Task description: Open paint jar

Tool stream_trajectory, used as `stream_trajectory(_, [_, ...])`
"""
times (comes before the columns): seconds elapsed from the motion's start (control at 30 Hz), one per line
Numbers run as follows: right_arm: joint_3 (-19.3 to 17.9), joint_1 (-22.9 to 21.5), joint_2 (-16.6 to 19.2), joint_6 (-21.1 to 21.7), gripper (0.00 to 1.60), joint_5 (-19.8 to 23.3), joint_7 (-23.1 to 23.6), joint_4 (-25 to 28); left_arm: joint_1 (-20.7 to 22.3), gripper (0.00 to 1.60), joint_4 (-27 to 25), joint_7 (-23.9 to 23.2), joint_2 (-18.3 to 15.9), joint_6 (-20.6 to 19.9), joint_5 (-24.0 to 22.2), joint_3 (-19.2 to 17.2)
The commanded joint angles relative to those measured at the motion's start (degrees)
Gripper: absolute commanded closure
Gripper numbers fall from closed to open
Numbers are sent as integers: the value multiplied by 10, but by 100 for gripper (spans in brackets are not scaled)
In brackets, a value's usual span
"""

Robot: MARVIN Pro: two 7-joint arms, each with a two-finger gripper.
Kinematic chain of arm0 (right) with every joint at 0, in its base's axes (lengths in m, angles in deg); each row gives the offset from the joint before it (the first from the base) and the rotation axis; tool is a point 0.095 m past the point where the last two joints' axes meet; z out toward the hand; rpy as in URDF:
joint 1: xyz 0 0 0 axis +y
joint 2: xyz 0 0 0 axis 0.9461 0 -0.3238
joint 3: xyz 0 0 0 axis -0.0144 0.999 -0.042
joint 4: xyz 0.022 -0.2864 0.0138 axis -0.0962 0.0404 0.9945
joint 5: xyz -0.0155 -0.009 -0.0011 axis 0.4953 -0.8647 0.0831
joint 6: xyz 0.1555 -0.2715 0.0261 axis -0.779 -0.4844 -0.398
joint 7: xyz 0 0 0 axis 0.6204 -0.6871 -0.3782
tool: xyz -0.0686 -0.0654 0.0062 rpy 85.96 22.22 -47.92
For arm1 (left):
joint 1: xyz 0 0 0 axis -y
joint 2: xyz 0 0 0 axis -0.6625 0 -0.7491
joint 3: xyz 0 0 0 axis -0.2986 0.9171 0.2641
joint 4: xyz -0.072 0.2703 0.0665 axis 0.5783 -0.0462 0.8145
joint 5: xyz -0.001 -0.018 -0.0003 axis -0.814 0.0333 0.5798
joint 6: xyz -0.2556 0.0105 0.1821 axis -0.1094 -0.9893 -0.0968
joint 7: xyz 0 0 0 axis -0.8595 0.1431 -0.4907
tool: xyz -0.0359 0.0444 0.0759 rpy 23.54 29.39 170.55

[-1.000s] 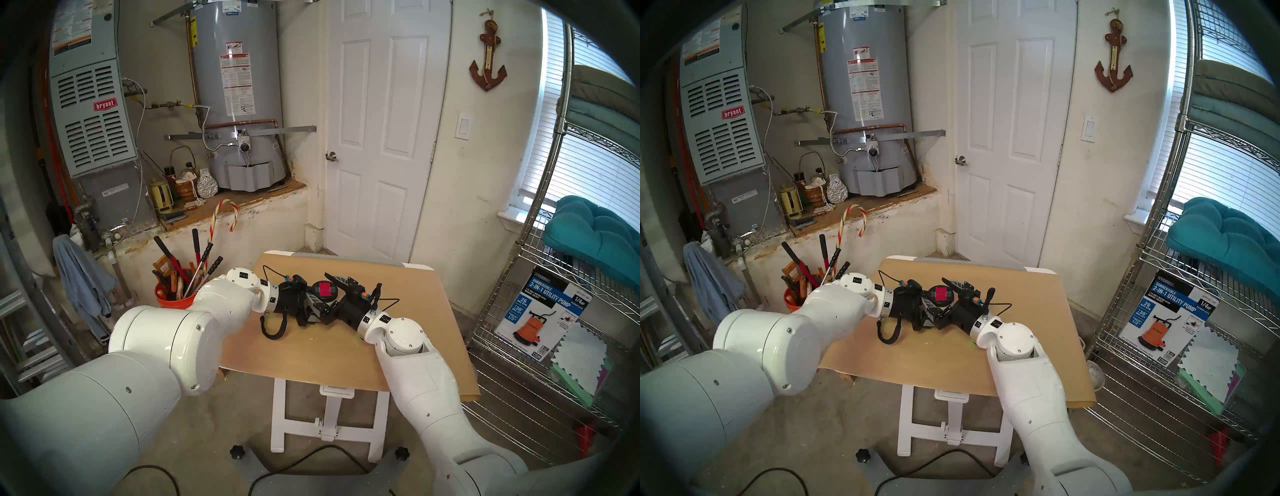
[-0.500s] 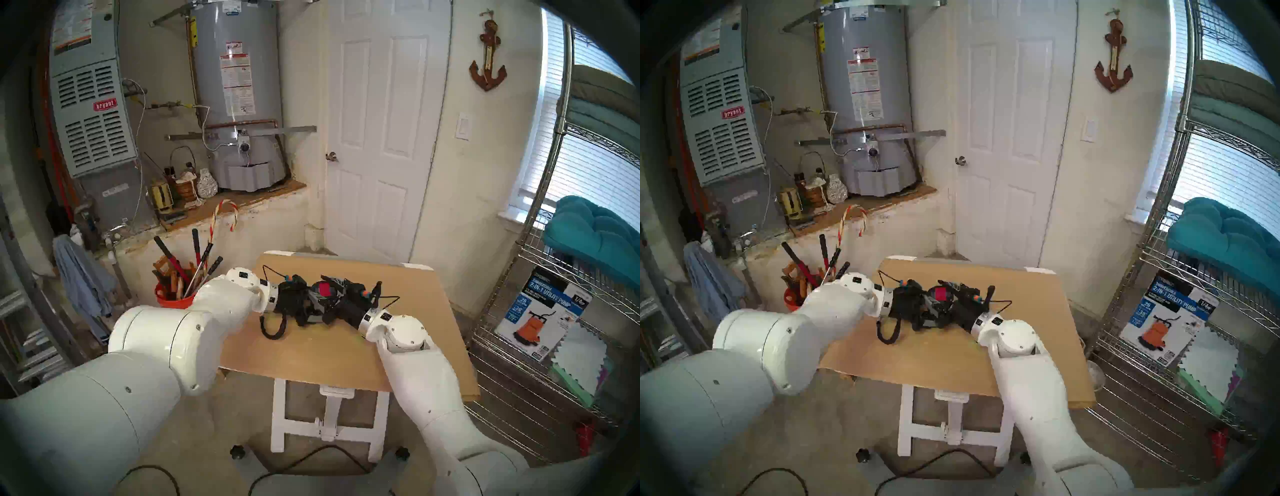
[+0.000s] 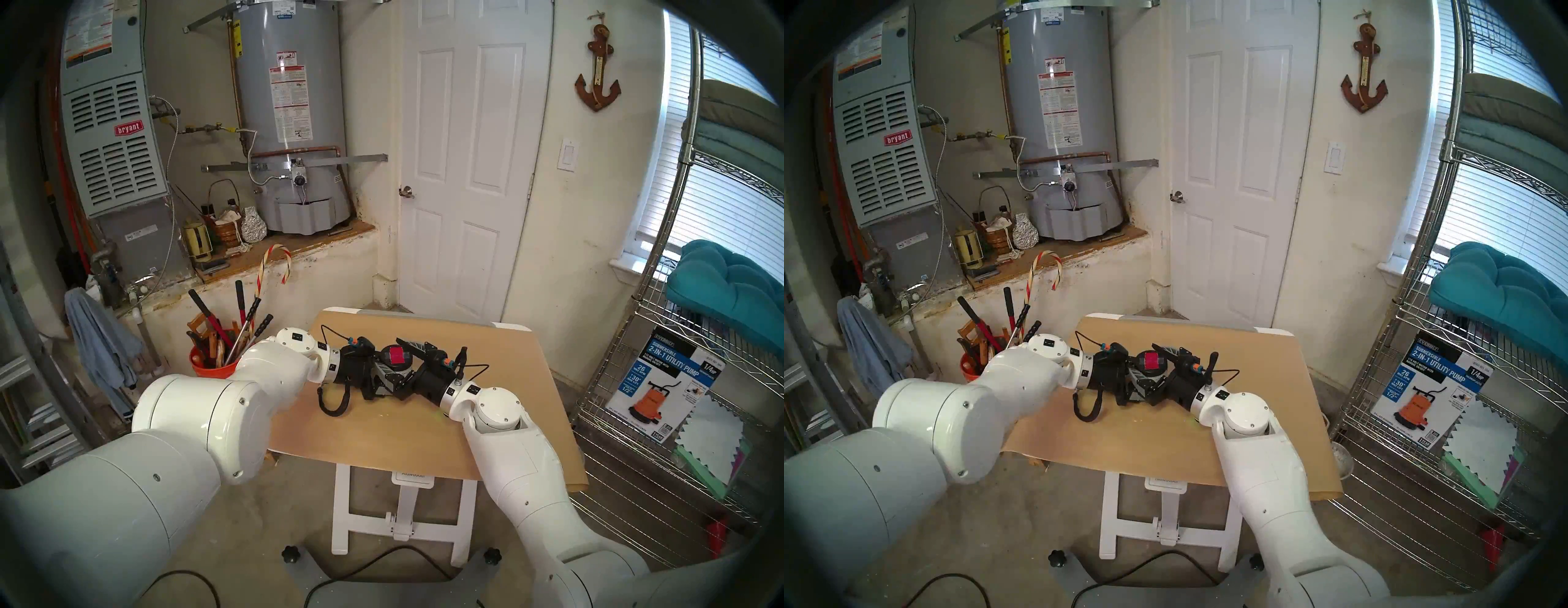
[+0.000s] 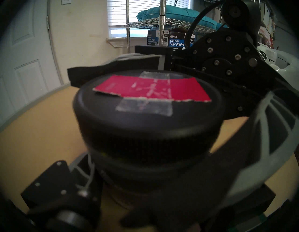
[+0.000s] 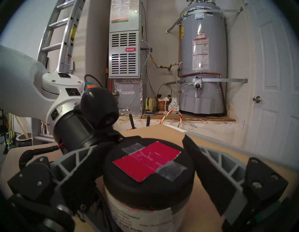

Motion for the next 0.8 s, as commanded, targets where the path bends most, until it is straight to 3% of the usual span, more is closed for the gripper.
stream_trajectory(0.0, [-2,-13,-3,-6,81,1,-2,6,6,160,-3,3,-2,1,0,0])
stream_trajectory(0.03, [-1,-15,-1,-8,87,0,0,5,6,160,-3,2,-2,1,0,0])
stream_trajectory(0.1, [-1,-19,2,-10,113,0,4,-2,7,160,-3,-1,-3,0,0,0])
stream_trajectory(0.13, [1,-25,6,-16,117,1,14,-9,7,160,-4,-2,-4,0,0,0])
stream_trajectory(0.17, [-2,-29,7,-16,136,5,19,-14,8,160,-4,-4,-4,0,0,0])
stream_trajectory(0.27, [-1,-51,20,-16,145,11,46,-38,9,160,-3,-9,-8,-1,0,0])
stream_trajectory(0.3, [-2,-58,23,-14,154,14,57,-46,9,160,-3,-10,-9,-1,0,0])
stream_trajectory(0.57, [3,-120,49,-28,154,22,133,-108,9,160,-4,-15,-13,1,0,0])
stream_trajectory(0.73, [11,-139,64,-16,156,17,185,-108,10,160,-4,-15,-13,-1,0,0])
stream_trajectory(0.77, [15,-159,66,-23,160,16,198,-130,10,160,-4,-17,-14,-1,0,0])
